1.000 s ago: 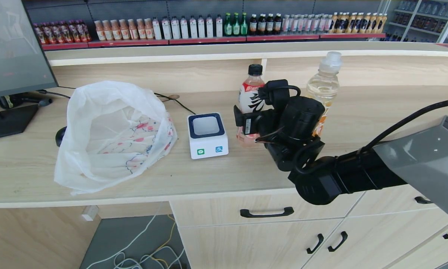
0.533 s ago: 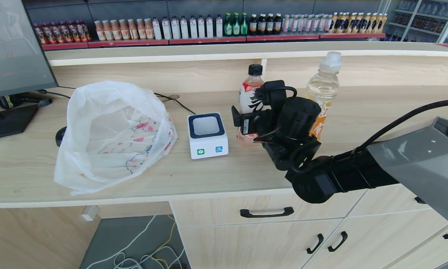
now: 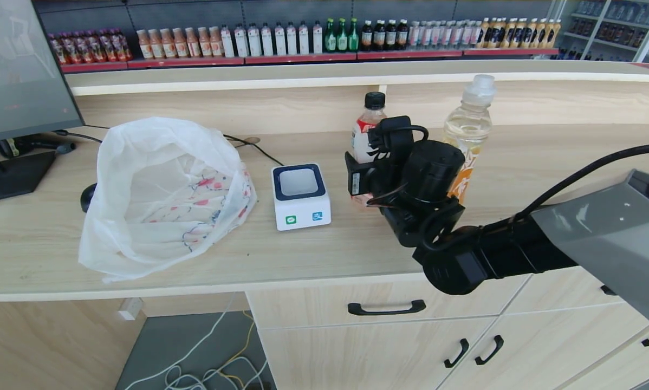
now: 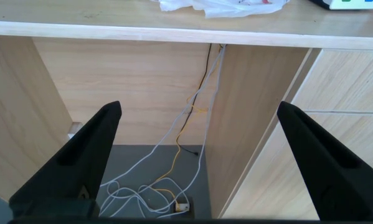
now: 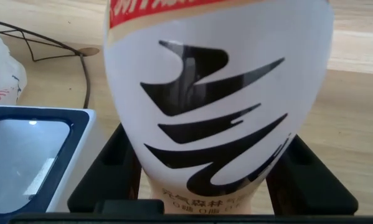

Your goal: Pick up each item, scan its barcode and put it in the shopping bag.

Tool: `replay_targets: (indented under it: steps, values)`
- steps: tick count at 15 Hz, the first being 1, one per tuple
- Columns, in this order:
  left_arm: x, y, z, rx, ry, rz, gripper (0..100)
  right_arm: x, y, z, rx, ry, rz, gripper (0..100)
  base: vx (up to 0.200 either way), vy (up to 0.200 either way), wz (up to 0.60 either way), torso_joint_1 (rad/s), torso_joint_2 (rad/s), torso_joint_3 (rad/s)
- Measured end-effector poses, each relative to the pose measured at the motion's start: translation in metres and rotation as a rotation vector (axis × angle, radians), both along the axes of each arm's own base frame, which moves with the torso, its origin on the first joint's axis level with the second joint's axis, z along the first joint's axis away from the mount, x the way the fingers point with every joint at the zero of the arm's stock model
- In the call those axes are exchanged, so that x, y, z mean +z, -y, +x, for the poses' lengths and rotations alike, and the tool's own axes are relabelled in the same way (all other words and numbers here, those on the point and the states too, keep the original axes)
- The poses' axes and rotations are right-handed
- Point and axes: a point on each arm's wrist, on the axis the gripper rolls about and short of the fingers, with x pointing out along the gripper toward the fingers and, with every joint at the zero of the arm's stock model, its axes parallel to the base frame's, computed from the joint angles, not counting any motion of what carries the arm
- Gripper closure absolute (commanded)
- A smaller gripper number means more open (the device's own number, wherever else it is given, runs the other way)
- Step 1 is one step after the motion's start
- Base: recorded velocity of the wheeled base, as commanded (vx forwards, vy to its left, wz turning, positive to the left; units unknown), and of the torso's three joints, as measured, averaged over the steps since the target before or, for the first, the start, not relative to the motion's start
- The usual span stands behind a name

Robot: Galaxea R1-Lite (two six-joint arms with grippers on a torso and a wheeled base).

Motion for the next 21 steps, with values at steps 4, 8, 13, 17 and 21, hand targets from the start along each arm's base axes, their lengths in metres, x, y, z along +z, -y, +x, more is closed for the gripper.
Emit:
replay_targets:
  steps: [4,8,13,17,21]
  values:
    - [0.0,0.0,0.0,0.0,0.0,0.0,0,0.004,0.001,-0.002,-0.006,0.008,-0.027,100,0.0,0.0,0.0,0.0,0.0,0.0]
    - [0.0,0.0,0.0,0.001,0.0,0.0,0,0.011,0.0,-0.009,-0.008,0.027,-0.041,100,0.0,0.0,0.0,0.0,0.0,0.0]
    - [0.0,0.0,0.0,0.0,0.0,0.0,0,0.04,0.007,-0.021,-0.017,0.082,-0.05,100,0.0,0.0,0.0,0.0,0.0,0.0]
    - [0.0,0.0,0.0,0.0,0.0,0.0,0,0.086,0.028,-0.049,-0.03,0.119,-0.062,100,0.0,0.0,0.0,0.0,0.0,0.0]
    - [0.0,0.0,0.0,0.001,0.0,0.0,0,0.114,0.059,-0.089,-0.043,0.144,-0.079,100,0.0,0.0,0.0,0.0,0.0,0.0]
